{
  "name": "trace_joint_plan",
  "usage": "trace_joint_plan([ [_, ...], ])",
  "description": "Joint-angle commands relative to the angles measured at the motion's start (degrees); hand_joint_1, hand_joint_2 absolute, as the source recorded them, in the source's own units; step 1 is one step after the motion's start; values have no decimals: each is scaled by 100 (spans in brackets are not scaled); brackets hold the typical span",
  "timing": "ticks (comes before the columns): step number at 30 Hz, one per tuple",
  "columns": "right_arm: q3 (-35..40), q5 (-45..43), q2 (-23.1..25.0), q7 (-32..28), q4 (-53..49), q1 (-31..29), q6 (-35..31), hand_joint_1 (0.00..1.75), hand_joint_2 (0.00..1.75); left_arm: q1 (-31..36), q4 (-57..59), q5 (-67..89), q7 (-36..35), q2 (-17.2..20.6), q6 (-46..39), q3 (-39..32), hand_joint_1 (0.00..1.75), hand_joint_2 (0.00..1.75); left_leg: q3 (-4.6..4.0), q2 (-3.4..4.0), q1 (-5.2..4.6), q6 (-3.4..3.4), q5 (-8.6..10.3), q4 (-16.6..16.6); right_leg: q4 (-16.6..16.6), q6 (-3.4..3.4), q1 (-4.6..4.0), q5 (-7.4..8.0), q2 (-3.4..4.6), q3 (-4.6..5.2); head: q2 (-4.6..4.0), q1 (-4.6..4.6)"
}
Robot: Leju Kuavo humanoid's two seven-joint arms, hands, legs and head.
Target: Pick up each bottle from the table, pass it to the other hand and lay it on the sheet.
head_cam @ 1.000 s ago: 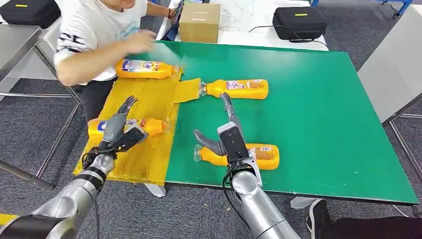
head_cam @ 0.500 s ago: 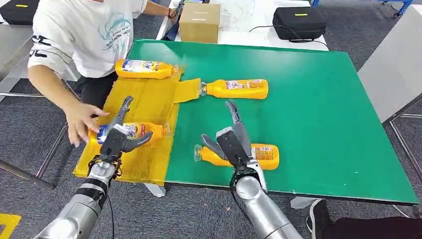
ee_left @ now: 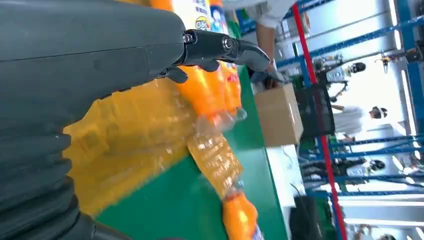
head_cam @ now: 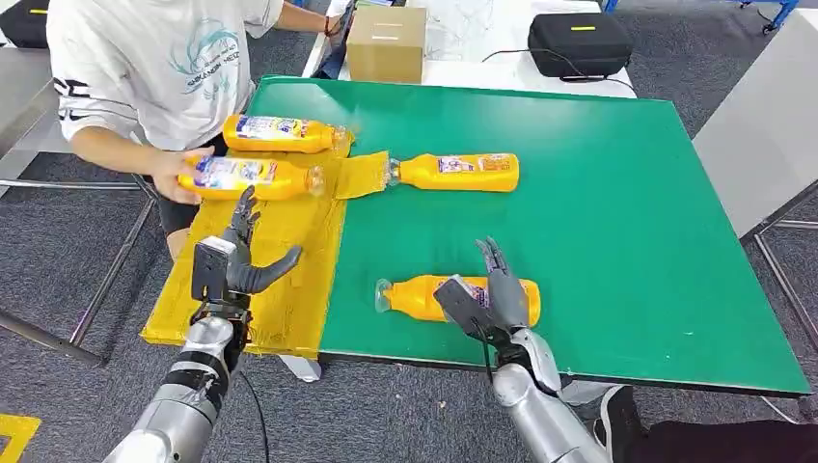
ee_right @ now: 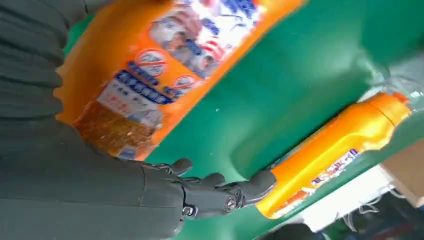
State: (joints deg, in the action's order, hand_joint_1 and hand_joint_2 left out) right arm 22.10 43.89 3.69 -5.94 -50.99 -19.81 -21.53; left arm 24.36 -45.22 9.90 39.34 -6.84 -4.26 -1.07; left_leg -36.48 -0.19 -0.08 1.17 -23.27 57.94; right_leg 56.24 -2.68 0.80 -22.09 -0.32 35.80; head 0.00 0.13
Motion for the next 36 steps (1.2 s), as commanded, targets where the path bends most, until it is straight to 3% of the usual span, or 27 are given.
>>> trace_joint_plan([
  [1,-273,561,-373,217,674,-143,371,0,175,282,257,-33,-74,-255,190,-168,0,175,49,-22,8,-9,-18,-1,-3,13,-9,-24,-21,-58,0,0],
  [10,-250,603,-657,128,814,-314,1095,0,175,407,444,-55,-53,-239,355,-182,0,175,43,-18,6,-5,-8,-2,-7,9,-5,-13,-17,-53,0,-2],
  [14,-179,354,-889,124,1147,-541,1997,0,175,547,688,-74,15,-227,570,-166,0,175,48,-21,6,-4,-3,-4,-11,9,-5,-10,-19,-58,0,0],
  [25,-169,283,-950,110,1245,-611,2115,9,175,600,776,-77,27,-223,636,-162,0,175,76,-18,6,0,-2,-5,-21,8,-6,-3,-17,-81,0,0],
  [26,-183,222,-958,151,1300,-628,2233,30,175,612,804,-77,33,-217,668,-157,0,175,77,-19,7,-1,-2,-5,-21,9,-7,-3,-18,-83,0,0],
  [27,-166,172,-995,196,1321,-639,2355,141,175,629,834,-84,48,-216,725,-150,0,175,78,-20,7,-2,-2,-6,-22,10,-7,-3,-19,-85,0,0],
  [28,632,-1043,-2727,275,1264,-1501,5097,175,175,1034,1423,-226,66,-266,1384,-19,0,175,79,-21,4,5,2,-2,-18,2,-4,0,-18,-86,0,-2],
  [30,791,-1292,-2999,337,1073,-1638,5461,175,175,1086,1500,-261,66,-280,1435,-11,0,175,94,-41,6,5,6,-3,-26,9,-6,4,-41,-104,0,-4],
  [32,1162,-2020,-3459,688,576,-1780,5789,175,175,1138,1553,-303,66,-294,1399,47,0,175,94,-57,-6,16,9,7,-21,-5,5,-4,-51,-58,0,-4],
  [36,1516,-2390,-3489,883,478,-1754,5574,175,175,1119,1535,-334,66,-280,1398,76,0,175,83,-54,-9,34,13,2,-31,-26,7,12,-43,-125,0,-2],
])
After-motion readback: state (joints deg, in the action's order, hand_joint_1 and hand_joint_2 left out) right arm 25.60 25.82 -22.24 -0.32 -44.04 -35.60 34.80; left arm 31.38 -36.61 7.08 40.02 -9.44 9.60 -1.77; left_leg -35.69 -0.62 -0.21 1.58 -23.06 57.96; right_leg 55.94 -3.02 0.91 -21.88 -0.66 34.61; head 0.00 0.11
